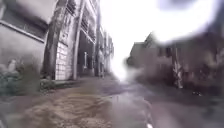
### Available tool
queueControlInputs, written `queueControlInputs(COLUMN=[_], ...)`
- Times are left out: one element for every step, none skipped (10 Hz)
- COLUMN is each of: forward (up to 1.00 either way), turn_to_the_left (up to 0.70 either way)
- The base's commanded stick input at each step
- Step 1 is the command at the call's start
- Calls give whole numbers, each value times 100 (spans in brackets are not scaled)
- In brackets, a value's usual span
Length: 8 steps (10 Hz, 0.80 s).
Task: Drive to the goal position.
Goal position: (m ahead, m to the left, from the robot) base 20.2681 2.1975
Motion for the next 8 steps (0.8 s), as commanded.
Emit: queueControlInputs(forward=[50,50,50,50,50,50,50,50], turn_to_the_left=[2,2,2,2,2,2,2,2])
